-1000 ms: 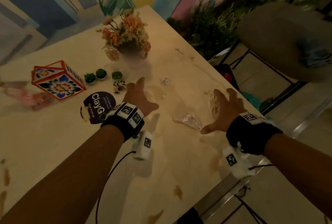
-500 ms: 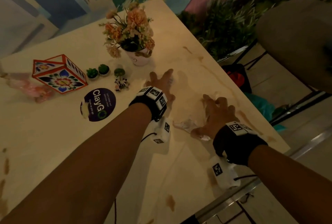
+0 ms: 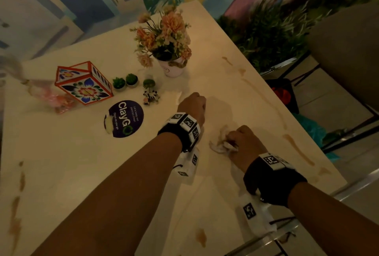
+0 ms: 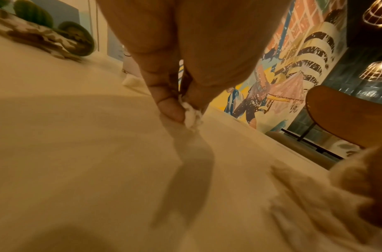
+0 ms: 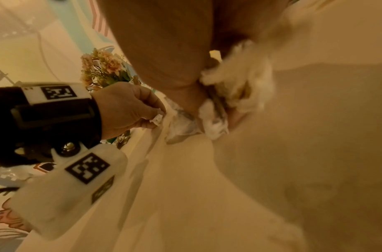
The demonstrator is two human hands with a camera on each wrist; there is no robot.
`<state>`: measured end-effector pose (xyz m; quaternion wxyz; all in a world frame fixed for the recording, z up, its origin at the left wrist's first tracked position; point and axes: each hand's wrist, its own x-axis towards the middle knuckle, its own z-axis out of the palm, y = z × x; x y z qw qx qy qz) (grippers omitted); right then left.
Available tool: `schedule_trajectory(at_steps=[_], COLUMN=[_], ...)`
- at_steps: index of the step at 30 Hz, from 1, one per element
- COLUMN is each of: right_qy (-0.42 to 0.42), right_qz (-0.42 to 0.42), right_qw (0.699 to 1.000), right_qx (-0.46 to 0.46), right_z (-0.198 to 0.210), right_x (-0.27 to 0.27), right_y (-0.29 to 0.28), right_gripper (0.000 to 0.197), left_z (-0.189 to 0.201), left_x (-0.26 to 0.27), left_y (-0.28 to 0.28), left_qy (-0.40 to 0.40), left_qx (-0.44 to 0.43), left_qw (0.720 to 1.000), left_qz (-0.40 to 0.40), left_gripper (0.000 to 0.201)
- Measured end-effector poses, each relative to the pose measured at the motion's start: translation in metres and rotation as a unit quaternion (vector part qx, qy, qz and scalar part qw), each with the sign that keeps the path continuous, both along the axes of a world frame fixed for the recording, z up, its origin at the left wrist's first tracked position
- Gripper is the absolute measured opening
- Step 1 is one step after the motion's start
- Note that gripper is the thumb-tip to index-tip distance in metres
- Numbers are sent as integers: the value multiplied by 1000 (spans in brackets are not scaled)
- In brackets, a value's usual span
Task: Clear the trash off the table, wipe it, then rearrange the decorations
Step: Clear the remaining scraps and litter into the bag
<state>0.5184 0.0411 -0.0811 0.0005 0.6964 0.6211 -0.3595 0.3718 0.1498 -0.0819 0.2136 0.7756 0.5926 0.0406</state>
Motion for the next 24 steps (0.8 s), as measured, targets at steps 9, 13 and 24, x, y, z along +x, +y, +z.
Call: schedule_trajectory(at_steps=[9, 13, 24], right_qy=[75, 118, 127], right_qz=[-85, -168, -232], right_qw=[993, 976, 959], right_qx=[31, 67, 101], right_z=[6, 13, 51], right_x=[4, 13, 43], right_y=[5, 7, 35], right_gripper=[21, 29, 28], left_z=[6, 34, 79], left_x=[-23, -57, -149], left_y=[-35, -44, -82], left_qy=[-100, -182, -229], left_qx=[-55, -40, 63], left_qw=[993, 976, 943], left_qz=[35, 115, 232], left_gripper=[8, 10, 18])
